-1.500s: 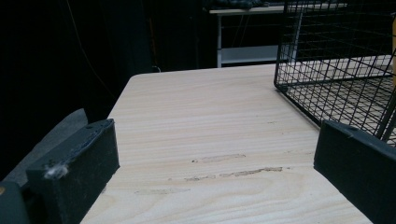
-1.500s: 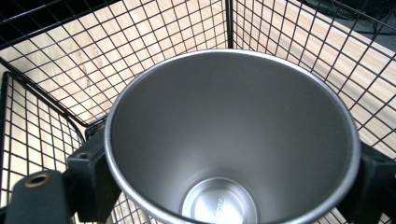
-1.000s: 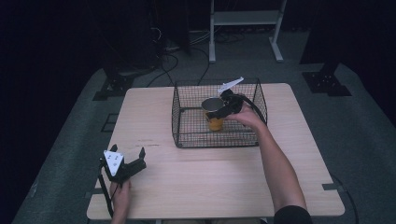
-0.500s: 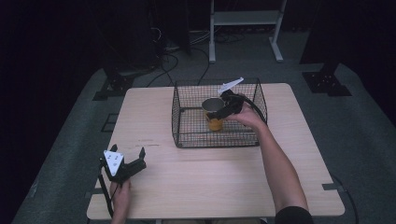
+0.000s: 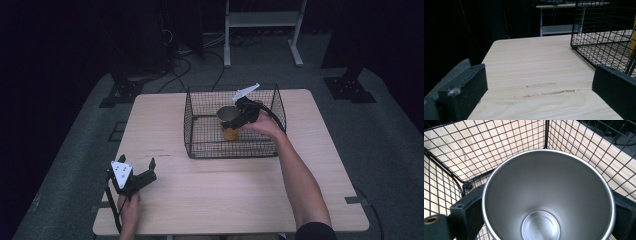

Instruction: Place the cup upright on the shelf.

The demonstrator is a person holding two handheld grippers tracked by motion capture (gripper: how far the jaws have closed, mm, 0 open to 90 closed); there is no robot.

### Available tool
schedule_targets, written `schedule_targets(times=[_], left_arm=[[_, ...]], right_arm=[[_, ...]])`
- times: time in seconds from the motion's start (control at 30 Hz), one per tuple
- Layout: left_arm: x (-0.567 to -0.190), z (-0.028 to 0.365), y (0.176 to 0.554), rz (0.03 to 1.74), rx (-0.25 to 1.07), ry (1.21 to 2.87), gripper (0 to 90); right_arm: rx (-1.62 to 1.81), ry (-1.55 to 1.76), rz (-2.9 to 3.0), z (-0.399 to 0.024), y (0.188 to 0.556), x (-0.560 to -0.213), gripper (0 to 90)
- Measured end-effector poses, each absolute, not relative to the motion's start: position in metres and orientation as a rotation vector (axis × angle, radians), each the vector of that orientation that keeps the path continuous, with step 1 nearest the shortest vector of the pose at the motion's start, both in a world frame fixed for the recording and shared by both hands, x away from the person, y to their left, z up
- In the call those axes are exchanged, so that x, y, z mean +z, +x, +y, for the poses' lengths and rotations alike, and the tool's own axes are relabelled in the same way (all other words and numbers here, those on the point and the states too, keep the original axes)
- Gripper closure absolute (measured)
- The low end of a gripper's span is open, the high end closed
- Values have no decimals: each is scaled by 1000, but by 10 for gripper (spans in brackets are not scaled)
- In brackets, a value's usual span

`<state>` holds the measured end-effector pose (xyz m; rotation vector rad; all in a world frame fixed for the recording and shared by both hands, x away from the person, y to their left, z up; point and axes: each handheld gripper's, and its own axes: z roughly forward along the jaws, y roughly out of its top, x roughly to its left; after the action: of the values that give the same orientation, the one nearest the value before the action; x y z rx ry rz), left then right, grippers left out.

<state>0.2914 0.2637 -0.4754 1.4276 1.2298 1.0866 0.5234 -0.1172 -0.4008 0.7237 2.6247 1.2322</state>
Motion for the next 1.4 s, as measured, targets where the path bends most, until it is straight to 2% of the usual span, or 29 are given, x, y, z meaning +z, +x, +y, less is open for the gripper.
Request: schedule_targets(times=[0.57,1.4], left_arm=[[-475,264,291,1229,1086,1428,0],[-475,263,292,1223,1090,1435,0]], right_arm=[[1246,707,2612,-117,520,-397,18],[1465,723,2470,-129,513,-368,21]])
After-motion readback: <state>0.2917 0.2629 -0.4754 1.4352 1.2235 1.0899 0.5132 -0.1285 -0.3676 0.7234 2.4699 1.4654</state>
